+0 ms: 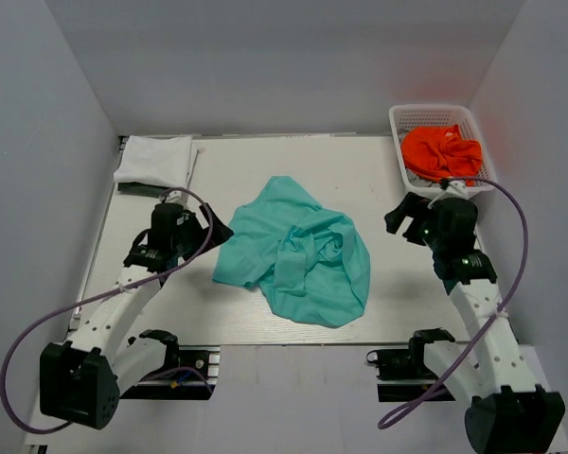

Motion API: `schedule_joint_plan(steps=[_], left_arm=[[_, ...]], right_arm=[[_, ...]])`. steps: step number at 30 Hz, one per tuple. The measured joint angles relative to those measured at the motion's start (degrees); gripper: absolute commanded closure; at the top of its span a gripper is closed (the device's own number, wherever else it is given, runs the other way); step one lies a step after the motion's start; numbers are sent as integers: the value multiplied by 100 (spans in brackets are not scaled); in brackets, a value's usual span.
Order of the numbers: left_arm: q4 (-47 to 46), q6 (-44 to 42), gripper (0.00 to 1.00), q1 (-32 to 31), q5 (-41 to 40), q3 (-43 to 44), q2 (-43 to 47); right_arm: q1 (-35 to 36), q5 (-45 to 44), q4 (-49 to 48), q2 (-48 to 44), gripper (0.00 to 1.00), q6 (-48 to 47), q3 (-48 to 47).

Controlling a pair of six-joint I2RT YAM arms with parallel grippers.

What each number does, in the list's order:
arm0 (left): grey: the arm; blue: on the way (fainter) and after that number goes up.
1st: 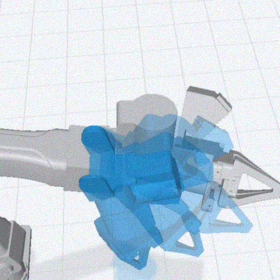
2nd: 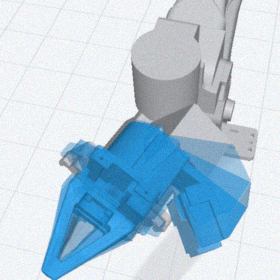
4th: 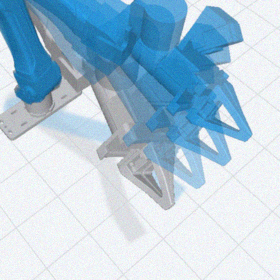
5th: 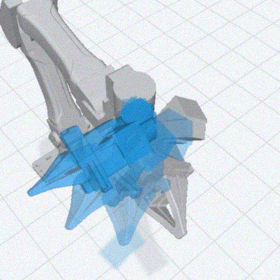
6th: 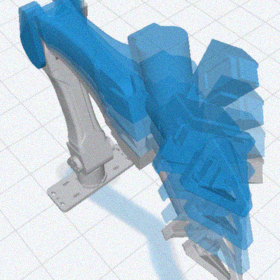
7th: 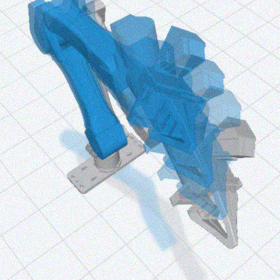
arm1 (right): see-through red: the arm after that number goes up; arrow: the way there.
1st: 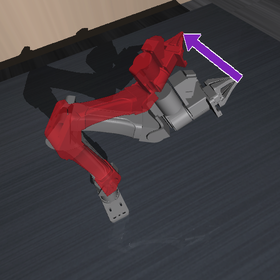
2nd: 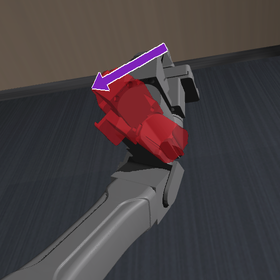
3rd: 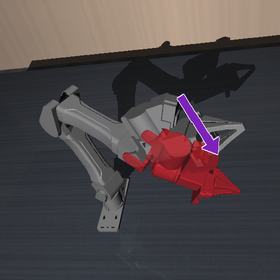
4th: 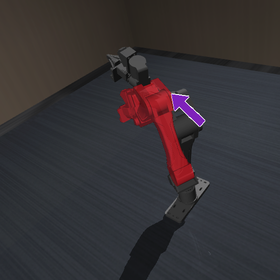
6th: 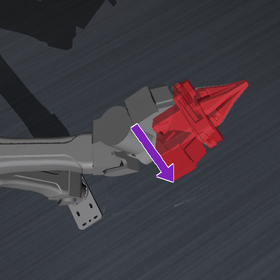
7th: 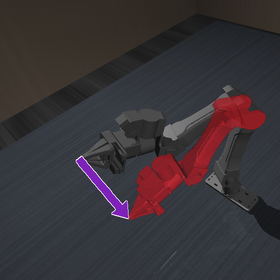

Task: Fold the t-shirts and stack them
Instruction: Flatten out the tshirt

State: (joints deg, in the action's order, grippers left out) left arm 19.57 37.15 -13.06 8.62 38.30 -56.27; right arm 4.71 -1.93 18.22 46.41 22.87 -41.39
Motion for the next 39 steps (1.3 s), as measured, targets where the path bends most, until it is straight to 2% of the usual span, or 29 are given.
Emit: schedule_joint_plan(steps=[4, 9, 16, 20, 25, 28, 31, 32, 34, 35, 39], left_arm=[[173, 22, 1, -238, -111, -195, -291], [511, 197, 1, -525, -367, -507, -417], [1292, 693, 1, -817, -1231, -645, -675], [1241, 798, 2, -957, -1421, -605, -1226], [953, 824, 7, -1119, -1646, -487, -1530], [752, 848, 15, -1134, -1757, -450, -1659], [586, 868, 28, -1134, -1899, -426, -1775], [564, 881, 41, -1134, -1947, -400, -1818], [535, 905, 54, -1132, -2046, -352, -1947], [494, 905, 69, -1132, -2092, -328, -2006], [380, 966, 100, -1130, -2133, -291, -2155]], right_arm=[[260, 1220, -136, 739, 10, -387, -114], [1049, 1919, -144, 1054, 10, -555, -94], [2485, 2312, -317, 1294, 11, -710, -2], [3200, 2249, -354, 2028, 11, -699, 20], [3775, 2006, -433, 2240, 11, -629, 175], [4054, 1836, -575, 2361, 11, -533, 186], [4319, 1591, -684, 2625, 11, -479, 186], [4391, 1521, -702, 2715, 11, -459, 186], [4518, 1329, -774, 2914, 10, -422, 184], [4579, 1163, -813, 3036, 10, -391, 181], [4721, 584, -929, 3526, 17, -330, 131]])
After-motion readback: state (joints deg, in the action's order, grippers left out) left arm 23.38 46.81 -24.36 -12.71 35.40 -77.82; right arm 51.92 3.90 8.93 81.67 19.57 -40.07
